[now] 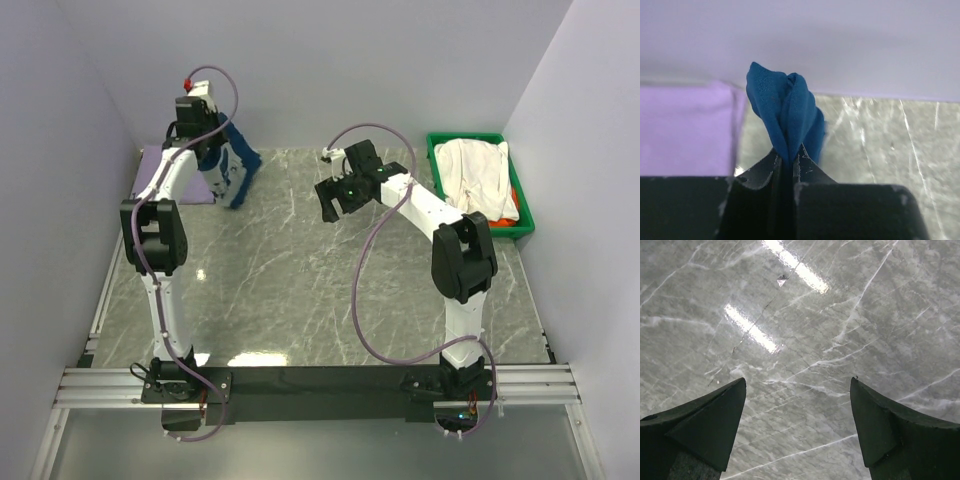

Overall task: Fold and stack the t-shirts
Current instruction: Neatly place the folded tshirt to the corner

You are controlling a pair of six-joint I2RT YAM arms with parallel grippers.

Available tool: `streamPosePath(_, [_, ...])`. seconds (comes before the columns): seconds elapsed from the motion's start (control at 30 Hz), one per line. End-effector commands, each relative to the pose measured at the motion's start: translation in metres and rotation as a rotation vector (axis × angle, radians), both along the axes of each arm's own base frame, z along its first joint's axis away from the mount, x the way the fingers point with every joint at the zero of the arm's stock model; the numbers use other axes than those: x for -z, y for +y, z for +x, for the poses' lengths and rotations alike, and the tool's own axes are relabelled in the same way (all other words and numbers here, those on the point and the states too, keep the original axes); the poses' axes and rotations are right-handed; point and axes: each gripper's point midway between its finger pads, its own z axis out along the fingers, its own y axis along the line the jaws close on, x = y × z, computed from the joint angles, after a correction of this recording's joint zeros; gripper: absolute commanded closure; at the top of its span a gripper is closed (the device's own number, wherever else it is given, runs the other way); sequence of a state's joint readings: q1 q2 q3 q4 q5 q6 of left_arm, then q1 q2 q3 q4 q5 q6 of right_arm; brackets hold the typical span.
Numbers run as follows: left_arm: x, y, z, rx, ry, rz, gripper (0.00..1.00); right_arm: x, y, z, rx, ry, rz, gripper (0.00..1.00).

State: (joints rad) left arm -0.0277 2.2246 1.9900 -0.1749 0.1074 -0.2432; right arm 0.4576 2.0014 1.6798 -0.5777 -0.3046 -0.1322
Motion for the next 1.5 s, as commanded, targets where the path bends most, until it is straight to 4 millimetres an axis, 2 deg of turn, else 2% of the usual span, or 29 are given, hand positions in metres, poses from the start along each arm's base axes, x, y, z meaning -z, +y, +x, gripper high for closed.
streamPosePath(0.0, [-0.047,0.009,0.01,0.033,-0.114,0.114,0.99,-0.021,0.003,0.002,-0.019,-0.06,0.012,0.09])
streamPosePath(0.2, [-0.062,0.02,0.011,0.03,-0.148,0.132,0.99,-0.02,0.003,0.006,-0.021,-0.064,0.001,0.09])
streamPosePath(0.4, [-0.078,0.02,0.008,0.021,-0.174,0.103,0.99,-0.017,0.001,0.004,-0.031,-0.059,-0.009,0.09])
streamPosePath(0.43, [-0.081,0.033,0.008,0.0,-0.176,0.095,0.99,-0.017,0.001,0.004,-0.03,-0.061,-0.01,0.09])
streamPosePath(0.8, [-0.124,0.029,-0.001,0.014,-0.234,0.025,0.99,-0.01,-0.001,-0.001,-0.032,-0.04,-0.02,0.09])
streamPosePath(1.1, [-0.129,0.041,-0.002,0.0,-0.225,-0.012,0.99,-0.003,-0.001,-0.002,-0.032,-0.021,-0.024,0.09])
streamPosePath(1.27, [-0.141,0.045,-0.005,-0.003,-0.243,-0.028,0.99,-0.001,0.001,-0.002,-0.034,-0.019,-0.028,0.08])
streamPosePath(1.4, [-0.141,0.052,-0.005,-0.017,-0.244,-0.019,0.99,-0.001,0.003,-0.001,-0.042,-0.024,-0.032,0.08])
streamPosePath(1.47, [-0.135,0.059,-0.004,-0.026,-0.235,-0.009,0.99,0.0,0.003,-0.001,-0.04,-0.019,-0.034,0.08])
